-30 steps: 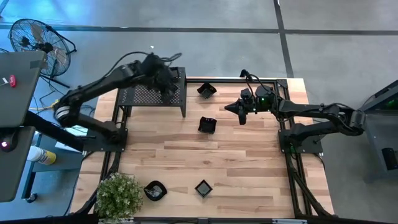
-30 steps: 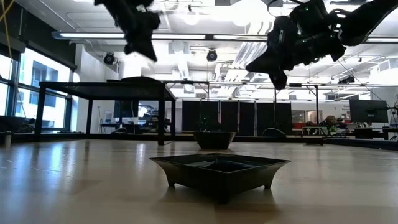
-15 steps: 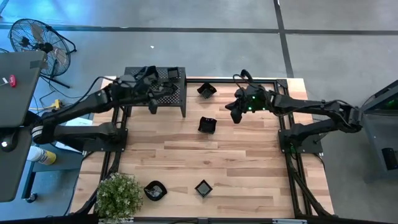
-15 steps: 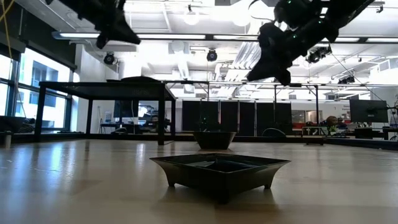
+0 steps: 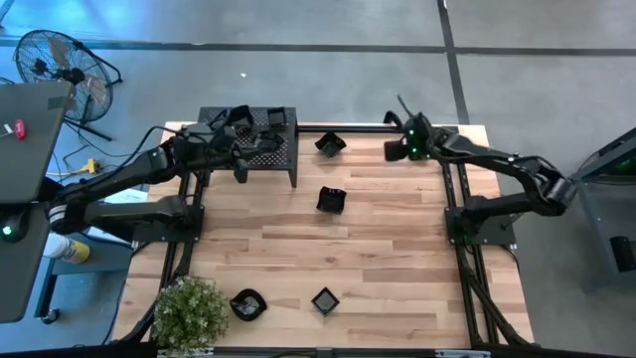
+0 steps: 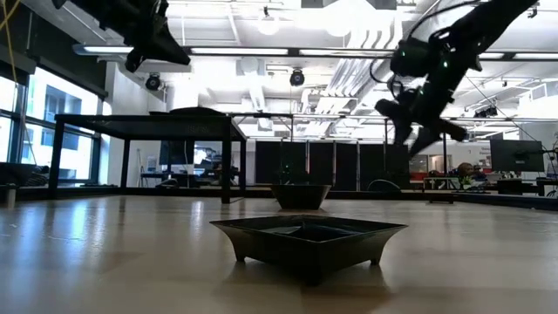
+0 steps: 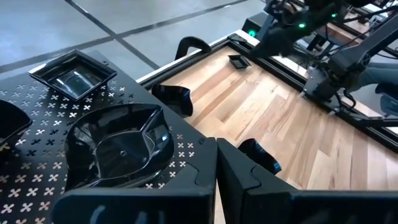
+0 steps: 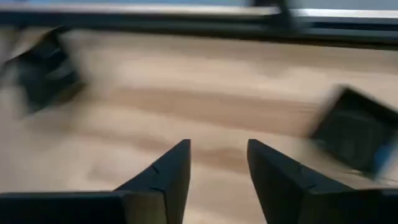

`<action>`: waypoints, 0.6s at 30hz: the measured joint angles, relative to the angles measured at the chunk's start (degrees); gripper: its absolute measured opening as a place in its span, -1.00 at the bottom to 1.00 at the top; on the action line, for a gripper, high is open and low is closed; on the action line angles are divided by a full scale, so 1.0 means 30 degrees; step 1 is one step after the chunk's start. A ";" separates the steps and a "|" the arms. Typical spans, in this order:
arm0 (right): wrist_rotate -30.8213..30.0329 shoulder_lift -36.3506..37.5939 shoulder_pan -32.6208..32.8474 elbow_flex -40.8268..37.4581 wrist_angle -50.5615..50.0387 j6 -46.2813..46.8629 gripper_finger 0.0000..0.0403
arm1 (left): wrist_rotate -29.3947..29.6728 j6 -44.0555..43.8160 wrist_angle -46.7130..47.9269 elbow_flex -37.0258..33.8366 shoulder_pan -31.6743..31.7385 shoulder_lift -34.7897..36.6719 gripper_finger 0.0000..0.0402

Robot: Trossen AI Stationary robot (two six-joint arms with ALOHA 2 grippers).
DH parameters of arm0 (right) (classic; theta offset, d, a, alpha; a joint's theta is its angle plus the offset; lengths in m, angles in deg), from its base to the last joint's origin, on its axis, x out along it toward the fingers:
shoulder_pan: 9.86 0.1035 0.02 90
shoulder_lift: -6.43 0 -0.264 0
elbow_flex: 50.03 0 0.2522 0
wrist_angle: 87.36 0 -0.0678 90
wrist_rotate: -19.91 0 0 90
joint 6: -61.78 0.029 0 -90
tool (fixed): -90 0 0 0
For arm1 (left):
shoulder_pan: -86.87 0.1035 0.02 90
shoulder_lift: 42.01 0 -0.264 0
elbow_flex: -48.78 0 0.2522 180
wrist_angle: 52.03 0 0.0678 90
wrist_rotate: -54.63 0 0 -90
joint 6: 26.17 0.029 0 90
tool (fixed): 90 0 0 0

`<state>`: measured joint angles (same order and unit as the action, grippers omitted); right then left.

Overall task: Pick & Place Mini shaped plates
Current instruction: Stack the square plate on top of the other square plates on the shelf

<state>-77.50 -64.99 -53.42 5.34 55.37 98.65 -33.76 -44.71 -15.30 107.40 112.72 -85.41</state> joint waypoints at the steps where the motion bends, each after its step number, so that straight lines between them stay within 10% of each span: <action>1: -0.0575 -0.0181 -0.0375 0.0000 -0.0267 0.0347 -0.22 | 0.0000 -0.0005 0.0004 0.0000 0.0000 0.0000 -1.00; 18: -0.3855 -0.3925 -0.3282 -0.0455 0.1169 0.3091 -0.26 | -0.0772 0.0068 0.1014 0.0000 0.0000 0.0000 -1.00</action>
<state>-89.07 -76.77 -63.26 3.98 58.87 107.92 -36.08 -44.50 -12.26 107.40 112.72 -85.41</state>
